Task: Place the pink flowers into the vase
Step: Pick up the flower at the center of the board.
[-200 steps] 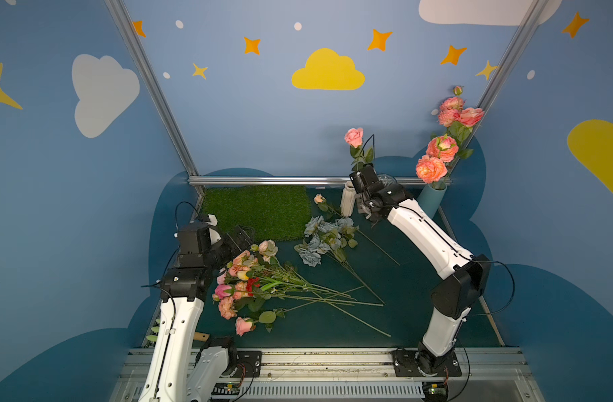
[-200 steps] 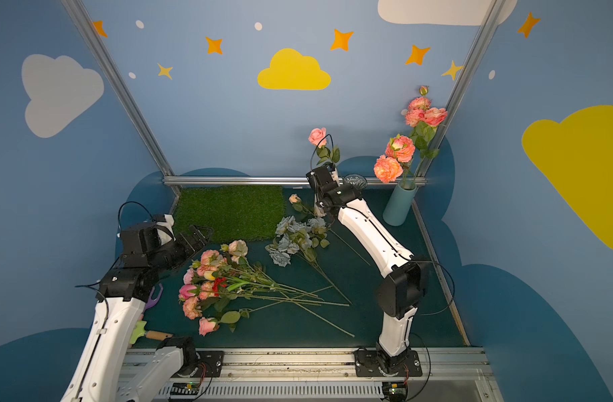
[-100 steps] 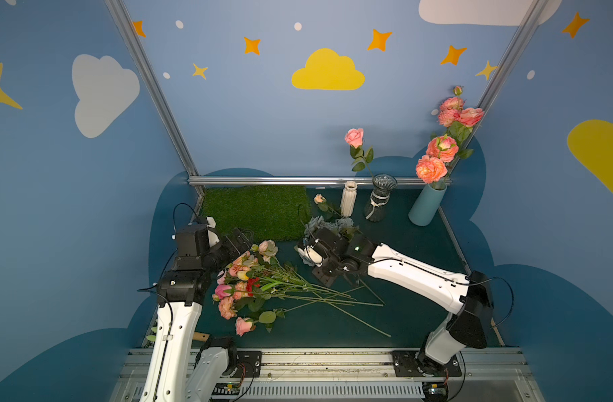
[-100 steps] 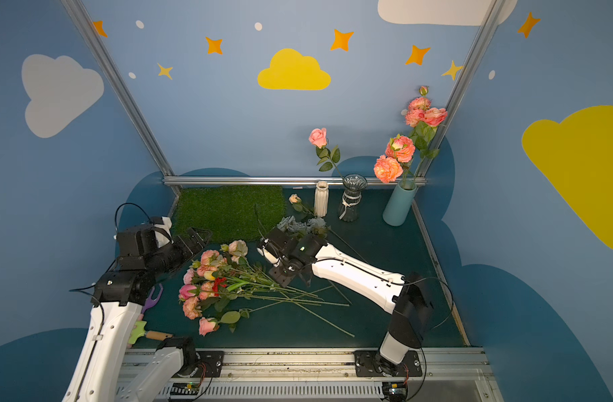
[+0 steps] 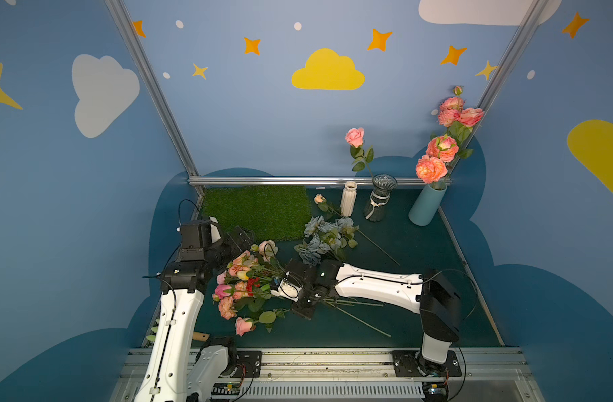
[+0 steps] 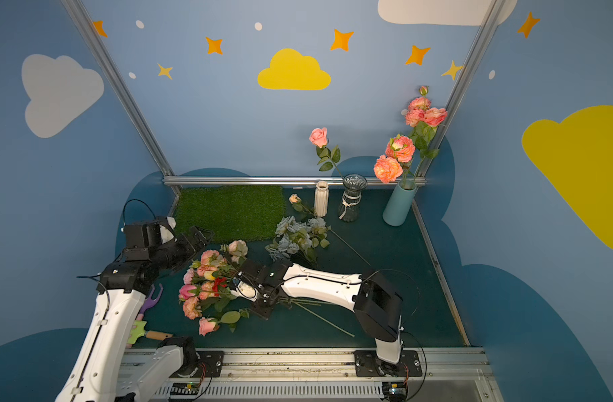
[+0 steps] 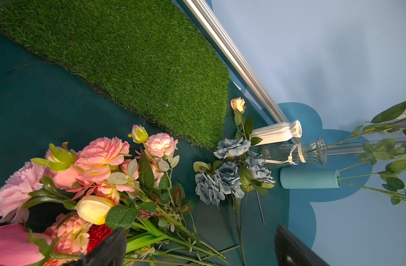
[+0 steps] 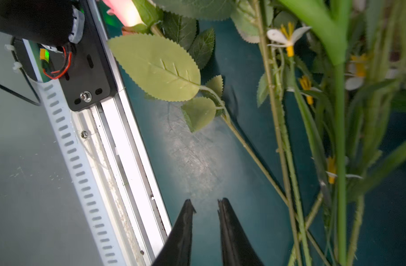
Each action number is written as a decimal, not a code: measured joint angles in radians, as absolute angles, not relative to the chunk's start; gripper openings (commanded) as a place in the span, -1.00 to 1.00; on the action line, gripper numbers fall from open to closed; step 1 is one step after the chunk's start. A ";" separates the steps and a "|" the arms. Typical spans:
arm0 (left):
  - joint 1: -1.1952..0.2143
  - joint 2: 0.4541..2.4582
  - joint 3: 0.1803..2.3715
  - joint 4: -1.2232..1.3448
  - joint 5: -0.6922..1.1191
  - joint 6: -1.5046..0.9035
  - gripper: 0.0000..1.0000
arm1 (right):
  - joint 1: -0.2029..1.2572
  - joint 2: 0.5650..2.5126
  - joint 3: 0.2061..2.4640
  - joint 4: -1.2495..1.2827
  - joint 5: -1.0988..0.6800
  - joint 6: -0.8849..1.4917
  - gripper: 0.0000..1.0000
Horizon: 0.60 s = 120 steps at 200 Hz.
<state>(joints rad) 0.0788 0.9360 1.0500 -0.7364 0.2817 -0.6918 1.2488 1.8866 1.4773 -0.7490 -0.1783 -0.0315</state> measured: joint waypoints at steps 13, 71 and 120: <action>0.090 0.939 1.054 -0.735 0.296 -0.698 1.00 | 1.254 1.933 1.501 -0.746 -0.185 -0.042 -0.54; 0.098 0.934 1.050 -0.724 0.336 -0.708 1.00 | 1.256 2.035 1.517 -0.745 -0.157 -0.077 -0.57; 0.098 0.934 1.030 -0.704 0.356 -0.707 1.00 | 1.257 2.081 1.564 -0.744 -0.129 -0.102 -0.63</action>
